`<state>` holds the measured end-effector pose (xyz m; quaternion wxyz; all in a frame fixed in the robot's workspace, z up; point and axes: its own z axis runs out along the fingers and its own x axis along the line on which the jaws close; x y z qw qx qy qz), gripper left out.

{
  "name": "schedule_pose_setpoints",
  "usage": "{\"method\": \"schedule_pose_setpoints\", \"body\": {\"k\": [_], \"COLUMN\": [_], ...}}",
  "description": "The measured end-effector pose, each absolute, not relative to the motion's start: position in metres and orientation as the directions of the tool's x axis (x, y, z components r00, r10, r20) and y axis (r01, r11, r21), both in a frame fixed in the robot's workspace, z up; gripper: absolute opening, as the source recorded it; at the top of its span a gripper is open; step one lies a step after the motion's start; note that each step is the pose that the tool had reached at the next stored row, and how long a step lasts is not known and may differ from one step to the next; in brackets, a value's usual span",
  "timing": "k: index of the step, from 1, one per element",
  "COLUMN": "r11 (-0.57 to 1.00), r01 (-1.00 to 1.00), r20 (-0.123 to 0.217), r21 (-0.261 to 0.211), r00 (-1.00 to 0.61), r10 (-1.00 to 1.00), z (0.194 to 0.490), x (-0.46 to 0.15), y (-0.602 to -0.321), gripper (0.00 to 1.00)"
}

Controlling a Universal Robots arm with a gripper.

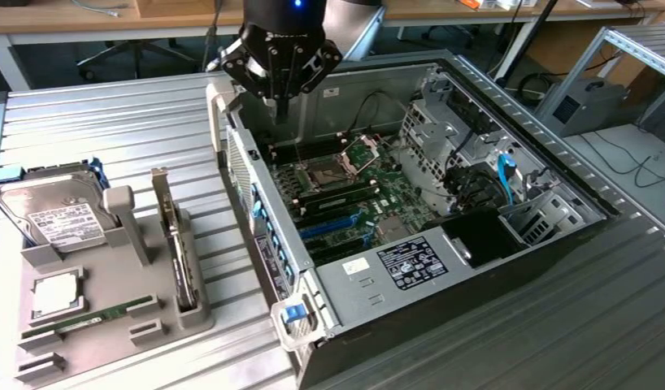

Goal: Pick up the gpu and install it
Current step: 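Reach for the gpu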

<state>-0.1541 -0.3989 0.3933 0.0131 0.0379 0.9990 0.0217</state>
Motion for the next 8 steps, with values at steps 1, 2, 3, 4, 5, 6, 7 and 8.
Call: {"method": "schedule_pose_setpoints", "body": {"k": [1, 2, 3, 4, 5, 6, 7, 8], "r11": [0.996, 0.996, 0.996, 0.996, 0.996, 0.996, 0.996, 0.996], "r01": [0.075, 0.075, 0.075, 0.075, 0.075, 0.075, 0.075, 0.075], "r20": [-0.024, -0.024, -0.025, -0.024, -0.024, -0.024, -0.025, -0.024], "r21": [0.044, 0.044, 0.044, 0.044, 0.044, 0.044, 0.044, 0.044], "r00": [-0.997, -0.997, -0.997, -0.997, -0.997, -0.997, -0.997, -0.997], "r10": [0.076, 0.076, 0.076, 0.076, 0.076, 0.076, 0.076, 0.076], "z": [0.393, 0.393, 0.393, 0.393, 0.393, 0.393, 0.393, 0.393], "x": [-0.156, -0.158, -0.16, -0.163, -0.165, -0.167, -0.17, -0.173], "y": [-0.399, -0.399, -0.399, -0.399, -0.399, -0.399, -0.399, -0.399], "gripper": [0.11, 0.11, 0.11, 0.11, 0.11, 0.11, 0.11, 0.11]}}
